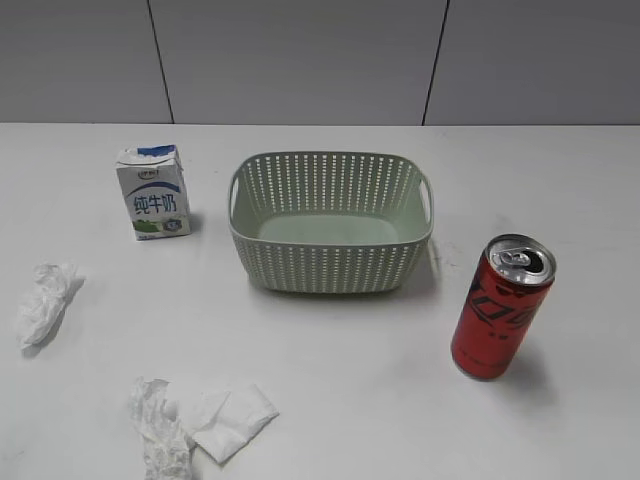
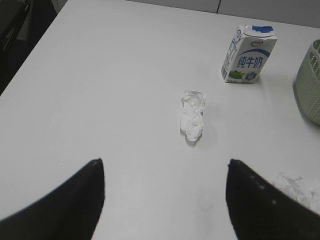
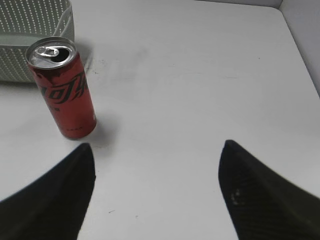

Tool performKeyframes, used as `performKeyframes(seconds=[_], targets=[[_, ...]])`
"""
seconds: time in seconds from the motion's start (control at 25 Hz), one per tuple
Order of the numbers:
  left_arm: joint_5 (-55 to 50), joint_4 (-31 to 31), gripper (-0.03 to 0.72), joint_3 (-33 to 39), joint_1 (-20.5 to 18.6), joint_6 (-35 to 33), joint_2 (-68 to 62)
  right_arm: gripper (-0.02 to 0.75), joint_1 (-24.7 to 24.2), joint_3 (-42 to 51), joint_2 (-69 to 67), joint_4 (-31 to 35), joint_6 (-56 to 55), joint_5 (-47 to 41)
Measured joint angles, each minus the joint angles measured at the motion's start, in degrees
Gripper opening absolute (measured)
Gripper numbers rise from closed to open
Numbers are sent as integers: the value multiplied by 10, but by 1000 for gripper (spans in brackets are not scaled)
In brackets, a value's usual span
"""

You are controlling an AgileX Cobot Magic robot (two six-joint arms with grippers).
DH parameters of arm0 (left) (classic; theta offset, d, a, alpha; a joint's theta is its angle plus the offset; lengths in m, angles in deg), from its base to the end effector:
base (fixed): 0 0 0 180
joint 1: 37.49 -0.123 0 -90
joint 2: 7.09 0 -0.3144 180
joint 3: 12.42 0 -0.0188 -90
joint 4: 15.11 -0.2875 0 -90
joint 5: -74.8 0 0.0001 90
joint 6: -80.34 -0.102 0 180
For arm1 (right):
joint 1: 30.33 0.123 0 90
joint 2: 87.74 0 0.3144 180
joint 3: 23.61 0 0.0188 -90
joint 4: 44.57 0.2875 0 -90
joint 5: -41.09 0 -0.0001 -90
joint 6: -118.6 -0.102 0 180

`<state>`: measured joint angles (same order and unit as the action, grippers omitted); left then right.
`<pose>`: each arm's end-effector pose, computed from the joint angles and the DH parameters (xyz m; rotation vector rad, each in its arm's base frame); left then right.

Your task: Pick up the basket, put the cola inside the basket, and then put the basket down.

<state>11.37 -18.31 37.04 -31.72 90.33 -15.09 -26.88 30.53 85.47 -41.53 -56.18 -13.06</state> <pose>0.0088 0.0042 0.2849 -0.0812 2.1085 -0.0970 0.0219 0.0057 0.2731 -0.1480 2.0022 0.0433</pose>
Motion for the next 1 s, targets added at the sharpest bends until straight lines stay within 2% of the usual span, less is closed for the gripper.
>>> performKeyframes(seconds=[0.68,1.0], targets=[[2,-1,572,-1,0,0,0,584,0,0,0,0,0,0],[101,-2,572,-23,0,0,-5,584,0,0,0,0,0,0]])
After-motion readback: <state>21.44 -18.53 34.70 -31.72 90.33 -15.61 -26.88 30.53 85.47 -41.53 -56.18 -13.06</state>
